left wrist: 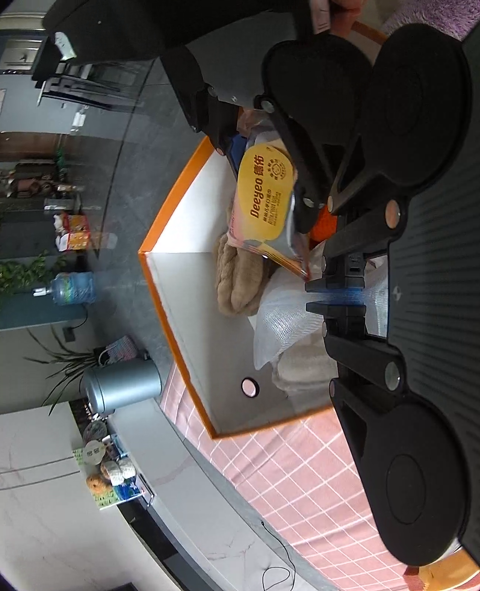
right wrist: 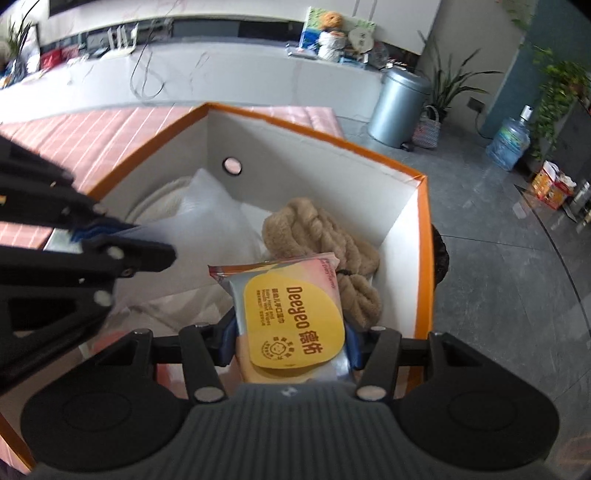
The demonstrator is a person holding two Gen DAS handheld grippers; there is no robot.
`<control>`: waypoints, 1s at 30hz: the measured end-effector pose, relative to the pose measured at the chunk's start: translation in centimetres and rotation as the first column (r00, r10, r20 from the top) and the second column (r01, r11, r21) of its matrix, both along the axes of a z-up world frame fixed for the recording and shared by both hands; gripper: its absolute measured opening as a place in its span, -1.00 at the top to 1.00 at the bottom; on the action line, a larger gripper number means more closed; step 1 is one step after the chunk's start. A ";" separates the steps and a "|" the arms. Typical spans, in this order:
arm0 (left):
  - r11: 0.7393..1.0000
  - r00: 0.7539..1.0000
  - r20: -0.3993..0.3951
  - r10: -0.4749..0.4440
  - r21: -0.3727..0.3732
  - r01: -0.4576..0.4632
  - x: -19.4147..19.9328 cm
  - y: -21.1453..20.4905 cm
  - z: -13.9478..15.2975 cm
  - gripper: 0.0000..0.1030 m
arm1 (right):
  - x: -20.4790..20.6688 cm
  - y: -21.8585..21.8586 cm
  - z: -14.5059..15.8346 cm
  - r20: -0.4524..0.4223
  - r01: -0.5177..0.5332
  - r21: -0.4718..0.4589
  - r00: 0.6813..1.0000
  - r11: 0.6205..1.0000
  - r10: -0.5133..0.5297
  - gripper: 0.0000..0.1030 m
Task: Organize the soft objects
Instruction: 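Lower the snack bag and plastic bag into the box and open both tools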
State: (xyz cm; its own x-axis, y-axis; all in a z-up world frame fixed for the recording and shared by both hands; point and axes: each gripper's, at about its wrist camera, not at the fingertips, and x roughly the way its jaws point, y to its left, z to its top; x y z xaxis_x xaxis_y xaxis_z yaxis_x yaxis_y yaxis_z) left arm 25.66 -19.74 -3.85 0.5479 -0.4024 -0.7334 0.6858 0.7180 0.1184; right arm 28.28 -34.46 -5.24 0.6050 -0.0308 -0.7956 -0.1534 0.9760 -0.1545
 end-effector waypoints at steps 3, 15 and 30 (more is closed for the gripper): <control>1.000 1.000 -0.017 -0.012 0.012 0.012 0.1 -0.4 -0.4 0.92 | 0.0 -0.2 -0.1 -0.018 -0.025 -0.007 1.000 1.000 0.025 -0.06; 0.996 0.999 -0.036 -0.011 0.086 0.014 0.9 -1.5 -1.3 0.64 | -1.5 -0.6 1.2 0.006 -0.056 -0.007 0.998 0.998 0.056 -0.17; 0.997 0.993 0.116 0.032 0.069 -0.040 -1.4 1.1 2.3 -0.39 | -3.7 0.4 2.9 0.049 -0.040 -0.014 0.998 0.999 0.041 -0.42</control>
State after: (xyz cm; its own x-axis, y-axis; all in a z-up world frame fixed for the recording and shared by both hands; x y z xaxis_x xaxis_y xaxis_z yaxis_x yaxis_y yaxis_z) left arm 24.26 -18.61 -1.58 0.6429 -0.3302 -0.6911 0.6389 0.7289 0.2460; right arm 24.56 -34.03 -2.30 0.6443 -0.0159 -0.7646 -0.1845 0.9670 -0.1756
